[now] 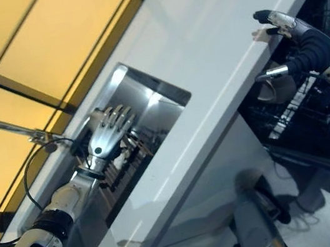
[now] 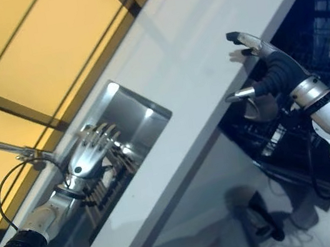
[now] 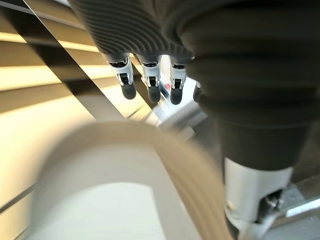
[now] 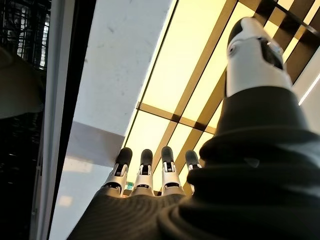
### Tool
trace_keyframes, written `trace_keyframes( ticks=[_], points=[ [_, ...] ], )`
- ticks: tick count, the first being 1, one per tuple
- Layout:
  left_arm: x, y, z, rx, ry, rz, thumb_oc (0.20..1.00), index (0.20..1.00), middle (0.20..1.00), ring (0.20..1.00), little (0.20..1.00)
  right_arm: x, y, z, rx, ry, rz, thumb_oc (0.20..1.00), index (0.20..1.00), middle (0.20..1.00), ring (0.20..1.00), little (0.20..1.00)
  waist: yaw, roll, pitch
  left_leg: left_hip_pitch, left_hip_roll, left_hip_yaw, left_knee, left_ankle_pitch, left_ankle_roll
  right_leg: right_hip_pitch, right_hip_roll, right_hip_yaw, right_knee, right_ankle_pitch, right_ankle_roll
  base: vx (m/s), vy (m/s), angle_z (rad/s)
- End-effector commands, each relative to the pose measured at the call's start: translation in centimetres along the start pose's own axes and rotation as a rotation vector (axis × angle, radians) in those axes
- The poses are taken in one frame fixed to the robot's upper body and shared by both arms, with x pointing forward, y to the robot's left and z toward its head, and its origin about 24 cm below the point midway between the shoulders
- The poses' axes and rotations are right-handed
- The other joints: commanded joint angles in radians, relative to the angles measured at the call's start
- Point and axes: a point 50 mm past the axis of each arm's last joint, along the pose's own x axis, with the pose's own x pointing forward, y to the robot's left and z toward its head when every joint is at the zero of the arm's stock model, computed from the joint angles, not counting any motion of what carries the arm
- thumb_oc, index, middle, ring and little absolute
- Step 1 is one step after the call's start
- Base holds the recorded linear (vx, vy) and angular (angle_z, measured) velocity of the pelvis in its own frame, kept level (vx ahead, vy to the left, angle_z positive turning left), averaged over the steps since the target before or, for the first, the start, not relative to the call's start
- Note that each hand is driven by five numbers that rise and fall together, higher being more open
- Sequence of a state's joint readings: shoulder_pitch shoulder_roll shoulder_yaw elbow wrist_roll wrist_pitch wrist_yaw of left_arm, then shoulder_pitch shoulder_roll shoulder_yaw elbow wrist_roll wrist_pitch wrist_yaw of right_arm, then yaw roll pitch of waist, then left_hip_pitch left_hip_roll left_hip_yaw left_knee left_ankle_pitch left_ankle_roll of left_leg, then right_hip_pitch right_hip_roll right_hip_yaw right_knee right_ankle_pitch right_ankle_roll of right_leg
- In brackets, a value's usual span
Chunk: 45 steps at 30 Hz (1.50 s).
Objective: Pick up plates and place into dishwasher.
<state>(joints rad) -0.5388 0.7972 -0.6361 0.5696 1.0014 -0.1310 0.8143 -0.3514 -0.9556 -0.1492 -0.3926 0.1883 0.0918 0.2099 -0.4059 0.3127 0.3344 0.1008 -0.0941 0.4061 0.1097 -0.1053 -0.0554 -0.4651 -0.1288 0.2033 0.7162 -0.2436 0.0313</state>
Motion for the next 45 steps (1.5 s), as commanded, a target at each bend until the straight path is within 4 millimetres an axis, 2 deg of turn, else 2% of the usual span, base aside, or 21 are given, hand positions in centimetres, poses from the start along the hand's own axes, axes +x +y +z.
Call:
trace_keyframes(
  ticks=[1,2,7,11,20,29,38,45],
  points=[
    [2.2,0.8,-3.2,0.038,0.183,-0.030,0.272,0.272,0.272,0.272,0.272,-1.5,1.0,-4.7,0.021,0.278,0.031,1.000,1.000,1.000,1.000,1.000,-0.044,-0.002,0.016,-0.126,0.087,-0.073,0.175,0.047,-0.028,0.113,0.005,-0.069,-0.302,0.111,-0.007,-0.13,-0.003,-0.19],
    [2.4,0.7,-3.4,0.043,0.188,-0.059,0.200,0.200,0.200,0.200,0.200,-1.0,0.9,-4.5,0.020,0.269,0.025,1.000,1.000,1.000,1.000,1.000,-0.043,-0.004,0.023,-0.137,0.089,-0.074,0.179,0.049,-0.028,0.100,0.005,-0.069,-0.296,0.110,-0.008,-0.12,-0.001,-0.14],
    [2.5,0.3,-4.2,0.080,0.202,-0.143,0.200,0.200,0.200,0.200,0.200,0.5,0.9,-3.8,0.010,0.236,0.002,1.000,1.000,1.000,1.000,1.000,-0.043,-0.009,0.063,-0.181,0.095,-0.075,0.192,0.065,-0.029,0.053,0.013,-0.059,-0.276,0.116,-0.017,-0.08,0.008,-0.07],
    [2.8,0.6,-4.8,0.097,0.206,-0.152,0.200,0.200,0.200,0.200,0.200,0.9,0.8,-3.7,0.002,0.233,-0.004,1.000,1.000,1.000,1.000,1.000,-0.044,-0.007,0.080,-0.194,0.097,-0.076,0.195,0.080,-0.030,0.043,0.017,-0.053,-0.275,0.123,-0.021,-0.03,0.040,-0.09],
    [2.9,1.0,-5.1,0.072,0.207,-0.136,0.200,0.200,0.200,0.200,0.200,0.3,0.9,-4.0,0.002,0.241,-0.005,1.000,1.000,1.000,1.000,1.000,-0.035,-0.009,0.097,-0.194,0.092,-0.093,0.197,0.098,-0.031,0.059,0.011,-0.060,-0.267,0.126,-0.027,0.00,0.027,0.00],
    [2.3,0.9,-5.0,0.022,0.237,-0.110,0.200,0.200,0.200,0.200,0.200,-0.4,1.2,-4.4,0.010,0.264,0.004,1.000,1.000,1.000,1.000,1.000,-0.019,-0.011,0.090,-0.173,0.080,-0.116,0.185,0.104,-0.031,0.095,0.000,-0.078,-0.276,0.125,-0.030,0.00,0.043,0.07],
    [1.2,0.9,-4.4,-0.051,0.266,-0.060,0.200,0.200,0.200,0.200,0.200,-1.9,1.1,-4.9,0.021,0.302,0.007,1.000,1.000,1.000,1.000,1.000,0.013,-0.022,0.058,-0.145,0.068,-0.146,0.161,0.103,-0.027,0.146,0.000,-0.095,-0.298,0.131,-0.031,0.00,0.040,0.09],
    [-0.1,0.7,-4.4,-0.155,0.364,-0.007,0.200,0.200,0.200,0.200,0.200,-2.8,1.2,-5.3,0.041,0.326,0.010,1.000,1.000,1.000,1.000,1.000,0.041,-0.030,0.023,-0.117,0.062,-0.166,0.134,0.102,-0.024,0.197,-0.004,-0.118,-0.332,0.137,-0.027,-0.01,0.042,0.11]
  ],
)
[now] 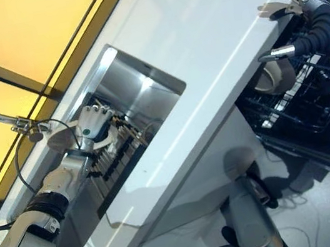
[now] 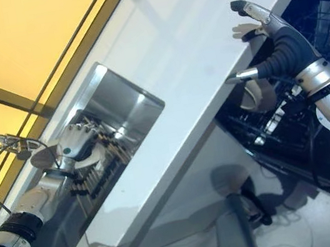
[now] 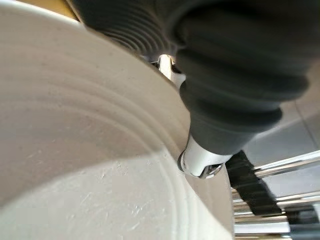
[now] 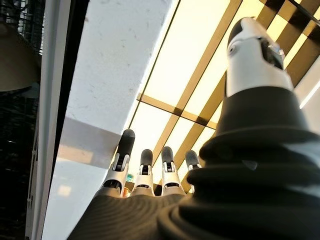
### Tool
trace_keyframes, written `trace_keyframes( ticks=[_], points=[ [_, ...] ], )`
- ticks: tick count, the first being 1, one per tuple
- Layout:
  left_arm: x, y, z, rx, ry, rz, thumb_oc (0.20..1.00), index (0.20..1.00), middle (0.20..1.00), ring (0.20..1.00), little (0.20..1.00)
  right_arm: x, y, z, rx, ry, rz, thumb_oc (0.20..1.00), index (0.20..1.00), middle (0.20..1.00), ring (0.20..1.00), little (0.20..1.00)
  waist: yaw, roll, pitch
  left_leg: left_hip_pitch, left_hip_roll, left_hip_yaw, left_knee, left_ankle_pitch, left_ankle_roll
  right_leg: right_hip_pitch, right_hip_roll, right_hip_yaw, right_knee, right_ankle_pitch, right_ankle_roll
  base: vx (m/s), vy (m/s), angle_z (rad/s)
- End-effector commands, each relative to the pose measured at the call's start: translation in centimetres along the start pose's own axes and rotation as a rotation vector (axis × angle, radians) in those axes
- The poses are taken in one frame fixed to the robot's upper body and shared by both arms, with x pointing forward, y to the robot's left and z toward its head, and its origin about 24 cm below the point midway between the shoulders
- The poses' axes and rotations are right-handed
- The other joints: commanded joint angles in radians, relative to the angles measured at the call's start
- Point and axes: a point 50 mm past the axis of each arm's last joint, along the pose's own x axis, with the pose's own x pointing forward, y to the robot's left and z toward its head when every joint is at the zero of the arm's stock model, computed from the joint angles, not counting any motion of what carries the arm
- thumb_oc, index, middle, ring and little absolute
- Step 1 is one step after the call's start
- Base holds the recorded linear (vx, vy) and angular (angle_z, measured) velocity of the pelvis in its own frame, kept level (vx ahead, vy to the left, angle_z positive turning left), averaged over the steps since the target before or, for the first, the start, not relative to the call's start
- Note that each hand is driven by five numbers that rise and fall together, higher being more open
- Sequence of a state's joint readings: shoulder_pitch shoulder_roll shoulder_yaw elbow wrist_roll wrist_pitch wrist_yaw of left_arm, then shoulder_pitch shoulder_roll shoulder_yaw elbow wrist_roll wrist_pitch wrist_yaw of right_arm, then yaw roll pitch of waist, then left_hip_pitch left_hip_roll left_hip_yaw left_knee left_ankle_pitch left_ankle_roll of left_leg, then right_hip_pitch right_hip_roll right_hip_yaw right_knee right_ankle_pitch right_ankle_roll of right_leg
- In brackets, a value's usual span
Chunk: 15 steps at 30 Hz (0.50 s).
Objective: Pick up plates and place into dishwasher.
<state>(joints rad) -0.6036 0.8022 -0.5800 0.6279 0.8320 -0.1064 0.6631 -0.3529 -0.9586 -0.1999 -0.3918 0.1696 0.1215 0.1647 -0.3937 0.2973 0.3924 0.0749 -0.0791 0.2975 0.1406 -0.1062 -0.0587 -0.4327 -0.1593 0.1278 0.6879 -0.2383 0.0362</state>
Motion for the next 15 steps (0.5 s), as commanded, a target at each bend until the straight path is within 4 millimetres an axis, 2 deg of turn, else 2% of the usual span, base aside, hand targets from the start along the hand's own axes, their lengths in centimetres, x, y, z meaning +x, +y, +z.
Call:
trace_keyframes(
  ticks=[1,15],
  points=[
    [-1.3,0.2,-1.4,-0.113,0.154,0.074,0.200,0.200,0.200,0.200,0.200,-2.8,2.7,-5.3,0.059,0.306,0.110,1.000,1.000,1.000,1.000,1.000,0.035,-0.016,-0.042,-0.086,0.046,-0.060,0.099,0.101,-0.020,0.173,0.026,-0.046,-0.310,0.133,-0.032,-0.02,0.041,0.08],
    [-3.9,0.2,-1.5,-0.141,0.179,0.079,0.200,0.200,0.200,0.200,0.200,-5.2,2.9,-6.3,0.103,0.366,0.117,1.000,1.000,1.000,1.000,1.000,0.089,-0.010,-0.144,0.014,0.025,-0.106,-0.021,0.081,-0.006,0.342,0.017,-0.099,-0.452,0.151,-0.003,-0.03,0.054,0.12]
  ],
)
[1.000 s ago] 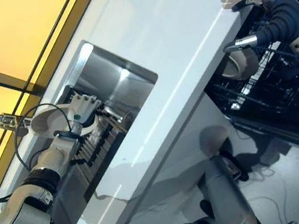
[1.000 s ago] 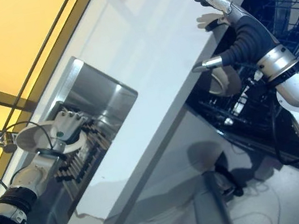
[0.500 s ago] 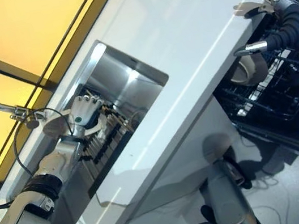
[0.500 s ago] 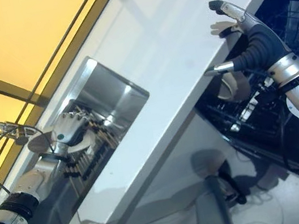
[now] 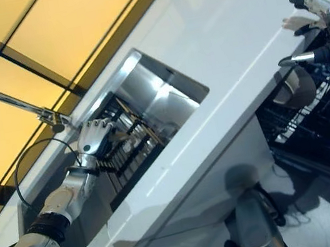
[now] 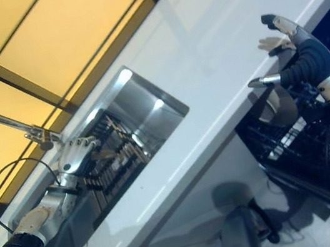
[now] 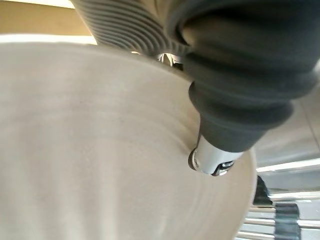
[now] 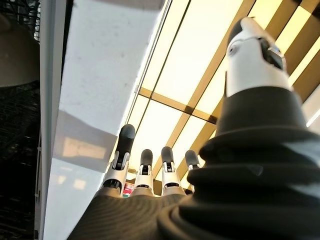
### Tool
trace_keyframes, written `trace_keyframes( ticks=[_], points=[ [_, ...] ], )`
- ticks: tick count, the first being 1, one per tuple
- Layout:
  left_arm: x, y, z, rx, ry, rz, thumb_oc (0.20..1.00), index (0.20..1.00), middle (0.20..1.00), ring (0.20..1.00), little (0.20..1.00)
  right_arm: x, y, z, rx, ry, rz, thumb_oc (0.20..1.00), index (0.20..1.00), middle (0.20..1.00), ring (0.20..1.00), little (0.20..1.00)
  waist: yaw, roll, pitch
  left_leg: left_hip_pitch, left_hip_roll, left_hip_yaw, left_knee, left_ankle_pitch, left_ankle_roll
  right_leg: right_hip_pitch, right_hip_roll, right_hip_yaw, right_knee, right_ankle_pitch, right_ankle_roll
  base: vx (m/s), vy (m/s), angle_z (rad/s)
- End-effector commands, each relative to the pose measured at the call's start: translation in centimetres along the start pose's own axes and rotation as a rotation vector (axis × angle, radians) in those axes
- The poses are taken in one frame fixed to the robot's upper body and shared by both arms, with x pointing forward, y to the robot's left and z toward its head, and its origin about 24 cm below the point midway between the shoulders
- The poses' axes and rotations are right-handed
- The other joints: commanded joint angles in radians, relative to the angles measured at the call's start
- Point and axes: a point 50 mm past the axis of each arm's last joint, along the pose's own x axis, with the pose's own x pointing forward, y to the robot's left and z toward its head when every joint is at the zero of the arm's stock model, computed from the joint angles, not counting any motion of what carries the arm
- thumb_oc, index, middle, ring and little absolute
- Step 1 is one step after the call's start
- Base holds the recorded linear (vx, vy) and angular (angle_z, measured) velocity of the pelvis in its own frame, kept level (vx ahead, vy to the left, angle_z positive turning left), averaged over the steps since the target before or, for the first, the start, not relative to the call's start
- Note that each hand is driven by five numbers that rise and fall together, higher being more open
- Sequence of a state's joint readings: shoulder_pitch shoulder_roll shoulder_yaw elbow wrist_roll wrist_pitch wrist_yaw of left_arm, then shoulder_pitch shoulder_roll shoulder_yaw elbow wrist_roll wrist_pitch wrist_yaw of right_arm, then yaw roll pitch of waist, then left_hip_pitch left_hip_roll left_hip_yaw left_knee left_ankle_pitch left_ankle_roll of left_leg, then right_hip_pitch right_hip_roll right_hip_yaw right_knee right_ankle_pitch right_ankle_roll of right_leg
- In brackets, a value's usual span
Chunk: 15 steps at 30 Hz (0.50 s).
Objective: Pick up plates and place into dishwasher.
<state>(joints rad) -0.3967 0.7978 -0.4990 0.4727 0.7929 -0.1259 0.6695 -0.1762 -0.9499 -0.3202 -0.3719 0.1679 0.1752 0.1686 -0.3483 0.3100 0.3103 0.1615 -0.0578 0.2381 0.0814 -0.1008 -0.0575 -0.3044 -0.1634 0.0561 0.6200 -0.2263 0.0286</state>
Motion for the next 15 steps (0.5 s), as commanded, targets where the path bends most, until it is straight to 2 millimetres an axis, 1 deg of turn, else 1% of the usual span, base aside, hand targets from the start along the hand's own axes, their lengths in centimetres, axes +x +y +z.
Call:
trace_keyframes(
  ticks=[1,6,10,15],
  points=[
    [-0.1,2.0,-2.9,-0.015,0.160,0.123,0.200,0.200,0.200,0.200,0.200,-1.8,3.5,-3.5,0.081,0.162,0.149,1.000,1.000,1.000,1.000,1.000,0.048,-0.023,-0.070,-0.065,0.003,-0.050,0.027,0.075,-0.007,0.228,0.022,-0.031,-0.399,0.141,0.007,-0.07,0.041,0.08],
    [-1.0,2.4,-2.8,-0.022,0.161,0.155,0.200,0.200,0.200,0.200,0.200,-2.6,3.4,-4.0,0.103,0.174,0.147,1.000,1.000,1.000,1.000,1.000,0.075,-0.025,-0.112,-0.035,-0.002,-0.066,-0.016,0.075,-0.001,0.285,0.024,-0.052,-0.460,0.147,0.016,-0.08,0.029,0.17],
    [-1.8,2.6,-2.9,-0.006,0.149,0.144,0.200,0.200,0.200,0.200,0.200,-3.2,3.2,-4.2,0.120,0.186,0.149,1.000,1.000,1.000,1.000,1.000,0.094,-0.032,-0.144,-0.015,-0.003,-0.079,-0.039,0.075,0.000,0.321,0.024,-0.063,-0.497,0.155,0.023,-0.06,0.011,0.24],
    [-2.9,2.7,-3.4,-0.032,0.190,0.150,0.200,0.200,0.200,0.200,0.200,-3.3,3.0,-4.1,0.143,0.188,0.152,1.000,1.000,1.000,1.000,1.000,0.113,-0.038,-0.172,0.007,-0.002,-0.092,-0.063,0.069,0.004,0.352,0.028,-0.074,-0.525,0.156,0.025,-0.07,-0.002,0.18]
  ],
)
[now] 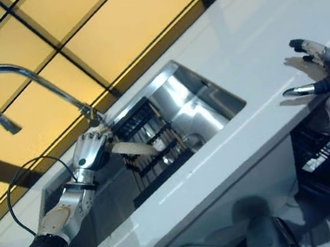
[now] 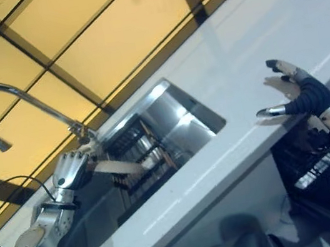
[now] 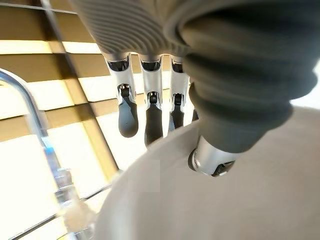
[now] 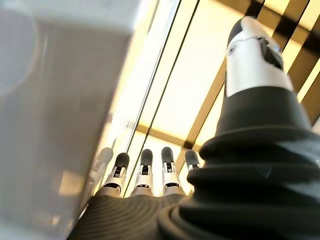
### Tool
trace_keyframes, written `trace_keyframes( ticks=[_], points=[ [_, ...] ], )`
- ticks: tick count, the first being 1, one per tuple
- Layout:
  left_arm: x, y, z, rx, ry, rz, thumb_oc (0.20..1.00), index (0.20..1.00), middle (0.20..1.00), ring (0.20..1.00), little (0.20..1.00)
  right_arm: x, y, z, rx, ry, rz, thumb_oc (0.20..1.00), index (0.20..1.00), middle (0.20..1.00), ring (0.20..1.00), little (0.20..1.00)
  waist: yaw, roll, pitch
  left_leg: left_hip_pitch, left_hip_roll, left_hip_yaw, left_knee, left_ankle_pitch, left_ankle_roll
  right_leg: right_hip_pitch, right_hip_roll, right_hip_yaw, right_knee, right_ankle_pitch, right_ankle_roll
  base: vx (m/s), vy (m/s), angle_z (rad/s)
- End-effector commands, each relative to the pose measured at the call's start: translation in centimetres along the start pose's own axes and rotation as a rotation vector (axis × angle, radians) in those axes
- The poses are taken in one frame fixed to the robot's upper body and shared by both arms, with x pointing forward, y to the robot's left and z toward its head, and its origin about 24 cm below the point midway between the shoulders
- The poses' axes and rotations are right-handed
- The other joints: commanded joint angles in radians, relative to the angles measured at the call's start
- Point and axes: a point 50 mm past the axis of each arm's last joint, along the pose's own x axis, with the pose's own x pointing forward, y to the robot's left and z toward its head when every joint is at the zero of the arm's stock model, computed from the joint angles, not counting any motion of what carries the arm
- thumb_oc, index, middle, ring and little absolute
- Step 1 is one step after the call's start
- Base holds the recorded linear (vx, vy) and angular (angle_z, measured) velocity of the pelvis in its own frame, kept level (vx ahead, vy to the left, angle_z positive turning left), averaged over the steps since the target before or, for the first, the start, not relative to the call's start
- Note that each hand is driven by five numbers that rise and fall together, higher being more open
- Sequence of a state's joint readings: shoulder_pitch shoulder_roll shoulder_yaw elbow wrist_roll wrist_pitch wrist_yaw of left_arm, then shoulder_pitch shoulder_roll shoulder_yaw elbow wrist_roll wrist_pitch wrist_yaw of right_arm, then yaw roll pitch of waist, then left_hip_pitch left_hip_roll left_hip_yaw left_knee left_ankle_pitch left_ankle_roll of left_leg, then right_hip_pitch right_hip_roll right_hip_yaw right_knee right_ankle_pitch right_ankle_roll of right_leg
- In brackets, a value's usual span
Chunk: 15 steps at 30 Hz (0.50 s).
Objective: Pick up plates and place into dishwasher.
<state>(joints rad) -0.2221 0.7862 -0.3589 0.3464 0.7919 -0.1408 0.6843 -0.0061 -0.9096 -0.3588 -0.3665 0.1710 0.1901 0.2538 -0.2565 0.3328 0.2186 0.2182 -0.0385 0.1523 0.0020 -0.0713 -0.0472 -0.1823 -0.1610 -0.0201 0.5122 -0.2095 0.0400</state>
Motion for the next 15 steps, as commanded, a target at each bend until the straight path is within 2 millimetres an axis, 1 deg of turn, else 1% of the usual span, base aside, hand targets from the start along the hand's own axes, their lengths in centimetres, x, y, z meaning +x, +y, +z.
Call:
trace_keyframes(
  ticks=[1,4,7,12,15],
  points=[
    [0.1,2.8,-3.3,-0.012,0.150,0.136,0.200,0.200,0.200,0.200,0.200,-0.3,1.4,-1.0,0.100,0.015,0.038,1.000,1.000,1.000,1.000,1.000,0.027,-0.064,-0.089,-0.047,-0.020,-0.009,0.012,0.037,-0.005,0.236,0.026,-0.002,-0.424,0.138,0.014,-0.11,-0.020,0.19],
    [-0.1,3.2,-3.3,-0.156,0.223,0.196,0.200,0.200,0.200,0.200,0.200,-0.3,1.8,-0.9,0.115,-0.006,0.044,1.000,1.000,1.000,1.000,1.000,0.046,-0.076,-0.109,-0.042,-0.018,-0.017,0.002,0.031,-0.002,0.254,0.029,-0.015,-0.448,0.139,0.014,-0.11,-0.029,0.14],
    [-0.4,3.8,-3.3,-0.224,0.251,0.238,0.200,0.200,0.200,0.200,0.200,-0.4,2.5,-1.0,0.131,-0.017,0.042,1.000,1.000,1.000,1.000,1.000,0.066,-0.090,-0.134,-0.031,-0.012,-0.025,-0.010,0.028,-0.001,0.275,0.034,-0.026,-0.470,0.142,0.011,-0.07,-0.026,0.13],
    [-0.3,5.4,-3.3,-0.244,0.240,0.256,0.200,0.200,0.200,0.200,0.200,-0.6,3.2,-1.1,0.162,-0.022,0.035,1.000,1.000,1.000,1.000,1.000,0.096,-0.120,-0.174,-0.014,0.002,-0.032,-0.029,0.022,-0.002,0.314,0.041,-0.045,-0.516,0.148,0.011,-0.06,-0.040,0.16],
    [-0.5,5.8,-3.4,-0.245,0.238,0.258,0.200,0.200,0.200,0.200,0.200,-0.8,3.3,-1.2,0.180,-0.022,0.030,1.000,1.000,1.000,1.000,1.000,0.105,-0.133,-0.186,-0.007,0.007,-0.034,-0.036,0.020,-0.003,0.327,0.045,-0.052,-0.535,0.153,0.011,-0.04,-0.039,0.05]
  ],
)
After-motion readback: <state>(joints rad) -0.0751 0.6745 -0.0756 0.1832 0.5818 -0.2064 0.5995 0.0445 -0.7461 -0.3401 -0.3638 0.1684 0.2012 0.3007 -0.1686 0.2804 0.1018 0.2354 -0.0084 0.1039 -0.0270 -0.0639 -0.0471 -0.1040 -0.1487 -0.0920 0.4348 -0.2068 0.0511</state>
